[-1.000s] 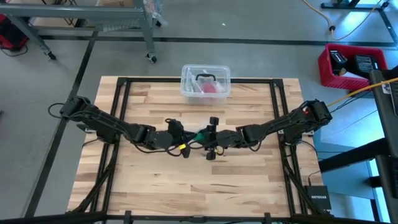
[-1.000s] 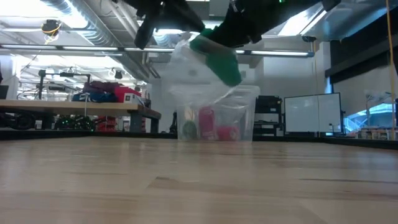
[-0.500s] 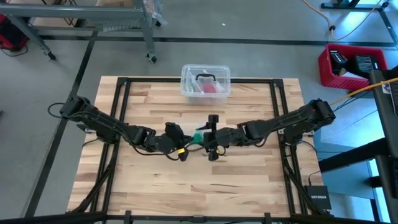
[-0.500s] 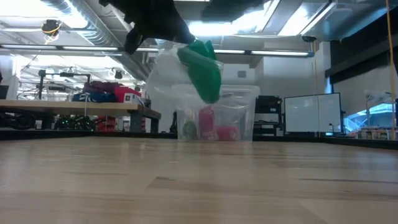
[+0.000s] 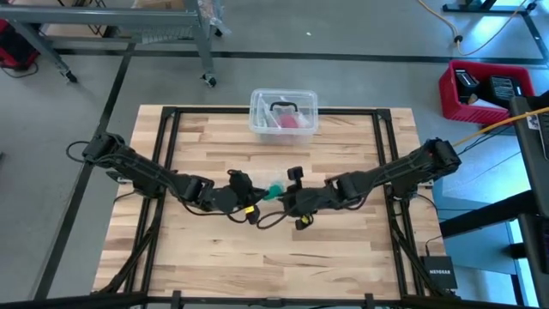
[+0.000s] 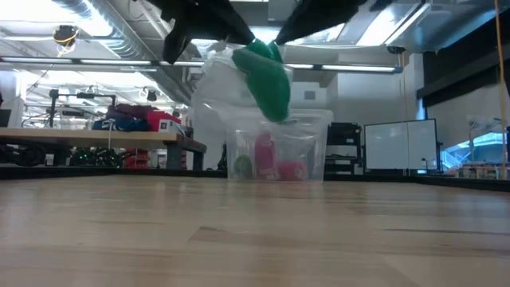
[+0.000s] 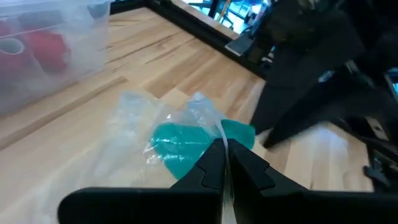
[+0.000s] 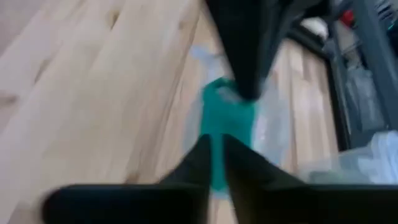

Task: Roll bandage
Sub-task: Put the rolled bandage into the transparent zip bag

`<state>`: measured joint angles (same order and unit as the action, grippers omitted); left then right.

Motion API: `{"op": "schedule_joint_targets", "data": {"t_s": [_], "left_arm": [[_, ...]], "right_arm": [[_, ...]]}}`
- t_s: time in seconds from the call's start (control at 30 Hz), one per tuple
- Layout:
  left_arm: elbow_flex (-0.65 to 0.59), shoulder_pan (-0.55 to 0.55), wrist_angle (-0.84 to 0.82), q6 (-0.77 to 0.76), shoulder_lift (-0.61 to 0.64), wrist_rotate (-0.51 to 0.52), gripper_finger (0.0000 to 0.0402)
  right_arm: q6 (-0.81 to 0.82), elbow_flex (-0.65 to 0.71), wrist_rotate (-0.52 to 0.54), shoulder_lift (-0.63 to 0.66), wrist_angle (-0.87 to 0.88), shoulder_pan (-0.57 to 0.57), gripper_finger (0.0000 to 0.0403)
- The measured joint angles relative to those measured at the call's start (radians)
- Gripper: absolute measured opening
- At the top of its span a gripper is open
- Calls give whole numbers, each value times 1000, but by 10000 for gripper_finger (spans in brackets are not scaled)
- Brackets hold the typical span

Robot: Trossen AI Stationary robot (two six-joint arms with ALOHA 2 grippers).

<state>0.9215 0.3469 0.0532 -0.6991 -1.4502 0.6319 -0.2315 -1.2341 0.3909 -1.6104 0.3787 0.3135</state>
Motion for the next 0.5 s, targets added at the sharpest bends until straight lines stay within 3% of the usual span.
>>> {"op": "schedule_joint_targets", "data": {"t_s": [0.1,0.23,0.5], "left_arm": [[0,10,17,-1,0,-1,5],[0,16,59,0,0,0,5],[-1,32,112,1,0,-1,5]], "right_arm": [[-46,23,-27,-4,-101,-1,12],[-90,32,15,-48,-189,-6,28],[-136,32,27,-152,-268,-39,10]]}}
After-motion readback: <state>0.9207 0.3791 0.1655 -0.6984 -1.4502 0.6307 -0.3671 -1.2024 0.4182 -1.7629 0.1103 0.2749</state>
